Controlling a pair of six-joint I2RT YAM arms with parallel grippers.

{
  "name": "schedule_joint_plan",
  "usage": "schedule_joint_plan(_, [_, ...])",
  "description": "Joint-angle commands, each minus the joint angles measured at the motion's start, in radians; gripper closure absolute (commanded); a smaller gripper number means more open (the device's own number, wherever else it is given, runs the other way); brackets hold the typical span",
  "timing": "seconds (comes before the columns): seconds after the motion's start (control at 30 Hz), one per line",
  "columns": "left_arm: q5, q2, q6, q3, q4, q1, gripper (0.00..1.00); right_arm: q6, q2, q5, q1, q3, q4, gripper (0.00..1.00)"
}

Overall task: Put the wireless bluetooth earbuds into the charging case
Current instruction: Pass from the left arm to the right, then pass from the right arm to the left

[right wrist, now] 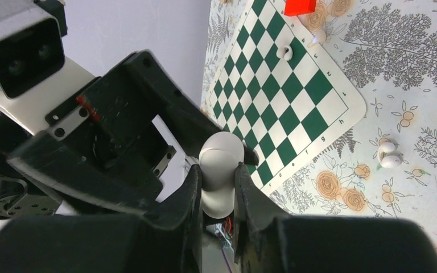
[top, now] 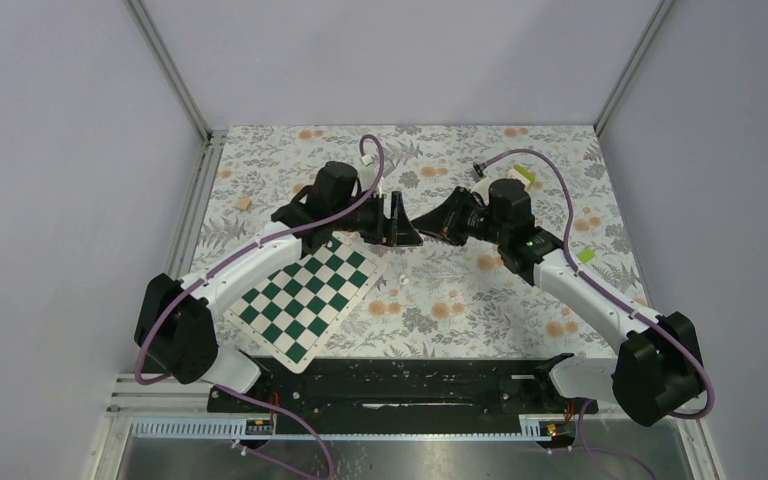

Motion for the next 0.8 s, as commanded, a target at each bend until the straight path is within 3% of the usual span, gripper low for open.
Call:
schedule_joint_plan(0.0, [-0.006,-0.052,0.029,0.078,-0.007,-0.005,0.20,-0.051,-0.009,-0.043,0.005,0.050,0.006,1.00])
schedule_joint_plan(0.07, [-0.010,-0.073,0.039,0.092,-0.037,0.001,0.03,-0.065,-0.010,-0.068,-0.010,0.043,0.008,1.00])
schedule_joint_plan(0.1, [-0.005,-0.088,0.040,0.096,-0.050,0.005,0.01,-0.066,-0.010,-0.092,-0.023,0.034,0.029,1.00])
schedule_joint_plan(0.27, [0.164,-0.184,-0.078,0.037,0.011,0.123,0.01,-0.054,-0.031,-0.254,-0.102,-0.028,0.191,1.00])
schedule_joint_plan(0.4, [0.324,-0.251,-0.272,-0.107,0.309,0.225,0.01,0.013,-0.029,-0.447,-0.151,-0.082,0.417,1.00])
schedule_joint_plan(0.5, [0.395,-0.251,-0.392,-0.193,0.501,0.239,0.04,0.068,-0.013,-0.532,-0.155,-0.091,0.563,1.00])
schedule_joint_plan(0.6, [0.423,-0.231,-0.433,-0.221,0.577,0.237,0.05,0.157,0.003,-0.589,-0.155,-0.102,0.746,1.00])
schedule_joint_plan(0.77, [0.455,-0.191,-0.502,-0.263,0.710,0.230,0.11,0.239,0.033,-0.623,-0.155,-0.103,0.871,1.00])
